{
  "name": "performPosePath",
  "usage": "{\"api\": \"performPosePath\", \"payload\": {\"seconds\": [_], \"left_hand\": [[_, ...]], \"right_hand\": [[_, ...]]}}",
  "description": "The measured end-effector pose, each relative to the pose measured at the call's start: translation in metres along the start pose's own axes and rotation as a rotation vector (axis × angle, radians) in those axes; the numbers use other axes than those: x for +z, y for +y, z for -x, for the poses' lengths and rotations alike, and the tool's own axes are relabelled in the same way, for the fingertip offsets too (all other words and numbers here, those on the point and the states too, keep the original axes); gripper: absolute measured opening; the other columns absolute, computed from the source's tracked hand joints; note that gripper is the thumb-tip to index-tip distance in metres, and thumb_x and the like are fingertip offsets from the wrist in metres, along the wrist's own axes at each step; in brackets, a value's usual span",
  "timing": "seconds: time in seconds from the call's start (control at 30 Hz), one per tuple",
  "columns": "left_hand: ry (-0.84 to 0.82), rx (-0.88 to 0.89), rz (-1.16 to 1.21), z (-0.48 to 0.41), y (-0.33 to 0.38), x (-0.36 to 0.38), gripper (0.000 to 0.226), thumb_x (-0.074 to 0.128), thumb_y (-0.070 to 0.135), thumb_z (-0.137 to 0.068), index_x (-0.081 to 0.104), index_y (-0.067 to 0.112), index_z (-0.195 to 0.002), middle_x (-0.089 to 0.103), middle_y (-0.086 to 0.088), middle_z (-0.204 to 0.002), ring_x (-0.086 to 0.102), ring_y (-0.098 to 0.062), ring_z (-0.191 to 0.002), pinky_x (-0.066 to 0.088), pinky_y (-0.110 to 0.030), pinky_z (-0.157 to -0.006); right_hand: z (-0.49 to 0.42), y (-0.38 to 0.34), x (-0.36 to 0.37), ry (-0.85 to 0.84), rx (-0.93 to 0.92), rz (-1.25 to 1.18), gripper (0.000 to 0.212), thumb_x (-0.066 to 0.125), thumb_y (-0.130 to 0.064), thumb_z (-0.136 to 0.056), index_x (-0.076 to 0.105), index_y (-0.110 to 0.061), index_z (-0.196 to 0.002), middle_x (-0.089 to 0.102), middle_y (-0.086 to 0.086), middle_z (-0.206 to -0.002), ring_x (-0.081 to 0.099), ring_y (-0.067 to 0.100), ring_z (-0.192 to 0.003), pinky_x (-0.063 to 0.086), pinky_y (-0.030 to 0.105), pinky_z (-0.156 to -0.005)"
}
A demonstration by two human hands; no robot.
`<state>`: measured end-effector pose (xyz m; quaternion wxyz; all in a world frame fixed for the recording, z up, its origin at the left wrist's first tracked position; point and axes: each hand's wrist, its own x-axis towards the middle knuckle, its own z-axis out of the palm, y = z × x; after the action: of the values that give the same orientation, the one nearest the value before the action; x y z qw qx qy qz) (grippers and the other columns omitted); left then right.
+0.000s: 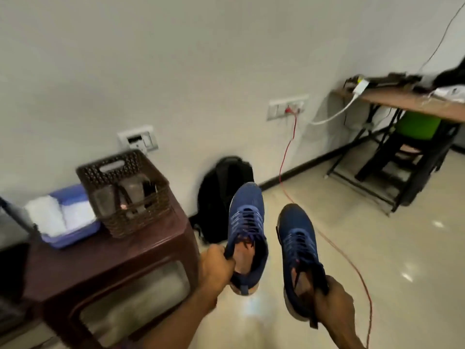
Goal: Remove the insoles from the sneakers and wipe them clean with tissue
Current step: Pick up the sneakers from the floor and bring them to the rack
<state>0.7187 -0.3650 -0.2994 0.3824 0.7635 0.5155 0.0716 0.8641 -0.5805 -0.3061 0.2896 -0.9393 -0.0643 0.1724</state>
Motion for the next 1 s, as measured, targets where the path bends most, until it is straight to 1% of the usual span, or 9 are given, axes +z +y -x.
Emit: {"api": "performPosePath", "payload": {"seconds": [0.13,0.23,0.3,0.37,0.47,0.57,0.73,0.87,1.0], "left_hand": [[0.176,0.149,0.087,0.021,0.076,-0.131,0.011,0.068,0.019,-0.081,0.066,0.013,-0.072,0.064,-0.007,-0.07,0.071,-0.032,-0.079,0.039,-0.03,-0.056],[0.329,0.261,0.133,0.048,0.106,-0.239,0.018,0.069,0.018,-0.076,0.059,0.013,-0.062,0.063,-0.008,-0.062,0.069,-0.033,-0.066,0.038,-0.027,-0.046],[0.417,0.319,0.137,0.071,0.116,-0.303,0.016,0.07,0.015,-0.077,0.063,0.011,-0.063,0.064,-0.008,-0.06,0.065,-0.026,-0.057,0.036,-0.025,-0.039],[0.518,0.355,0.148,0.099,0.117,-0.367,0.014,0.07,0.014,-0.078,0.067,0.007,-0.066,0.067,-0.011,-0.063,0.066,-0.027,-0.058,0.045,-0.027,-0.042],[0.632,0.372,0.17,0.14,0.103,-0.445,0.006,0.07,0.01,-0.075,0.07,0.006,-0.07,0.071,-0.014,-0.066,0.07,-0.032,-0.058,0.061,-0.043,-0.053],[0.723,0.351,0.178,0.183,0.073,-0.511,0.003,0.07,0.009,-0.074,0.071,0.006,-0.075,0.073,-0.014,-0.072,0.072,-0.032,-0.06,0.063,-0.045,-0.057],[0.843,0.287,0.196,0.24,-0.001,-0.596,0.008,0.07,0.01,-0.071,0.072,0.006,-0.078,0.074,-0.015,-0.074,0.073,-0.035,-0.063,0.064,-0.047,-0.062],[0.916,0.189,0.201,0.277,-0.078,-0.648,0.018,0.07,0.015,-0.068,0.074,0.007,-0.084,0.075,-0.017,-0.077,0.073,-0.038,-0.064,0.065,-0.048,-0.062],[0.984,0.02,0.164,0.308,-0.166,-0.696,0.015,0.071,0.012,-0.072,0.074,0.006,-0.085,0.074,-0.018,-0.078,0.074,-0.037,-0.065,0.065,-0.048,-0.062]], "right_hand": [[0.021,-0.107,-0.07,0.174,-0.23,-0.127,0.011,0.051,-0.027,-0.088,0.062,-0.024,-0.09,0.07,0.005,-0.069,0.066,0.029,-0.064,0.05,0.034,-0.059],[0.06,-0.187,-0.122,0.275,-0.434,-0.21,0.011,0.054,-0.019,-0.086,0.064,-0.02,-0.09,0.071,0.007,-0.073,0.068,0.033,-0.072,0.05,0.035,-0.06],[0.091,-0.235,-0.148,0.303,-0.516,-0.24,0.014,0.055,-0.016,-0.085,0.066,-0.016,-0.094,0.072,0.011,-0.084,0.067,0.036,-0.081,0.046,0.034,-0.063],[0.131,-0.283,-0.168,0.299,-0.588,-0.292,0.016,0.054,-0.014,-0.086,0.066,-0.014,-0.096,0.07,0.014,-0.087,0.064,0.036,-0.081,0.042,0.032,-0.065],[0.192,-0.339,-0.181,0.286,-0.669,-0.354,0.015,0.053,-0.014,-0.084,0.066,-0.013,-0.092,0.069,0.014,-0.081,0.059,0.031,-0.068,0.045,0.033,-0.063],[0.256,-0.385,-0.175,0.255,-0.762,-0.414,0.016,0.051,-0.016,-0.086,0.066,-0.012,-0.091,0.068,0.013,-0.076,0.063,0.033,-0.065,0.051,0.034,-0.063],[0.356,-0.444,-0.139,0.17,-0.931,-0.444,0.016,0.054,-0.014,-0.088,0.066,-0.011,-0.097,0.07,0.014,-0.082,0.066,0.034,-0.069,0.056,0.038,-0.065],[0.432,-0.483,-0.09,0.038,-1.032,-0.443,0.014,0.054,-0.011,-0.09,0.066,-0.008,-0.097,0.067,0.013,-0.084,0.062,0.032,-0.071,0.048,0.033,-0.062],[0.504,-0.517,-0.023,-0.134,-1.064,-0.454,0.013,0.055,-0.012,-0.092,0.066,-0.009,-0.097,0.067,0.012,-0.087,0.064,0.031,-0.073,0.054,0.036,-0.066]]}}
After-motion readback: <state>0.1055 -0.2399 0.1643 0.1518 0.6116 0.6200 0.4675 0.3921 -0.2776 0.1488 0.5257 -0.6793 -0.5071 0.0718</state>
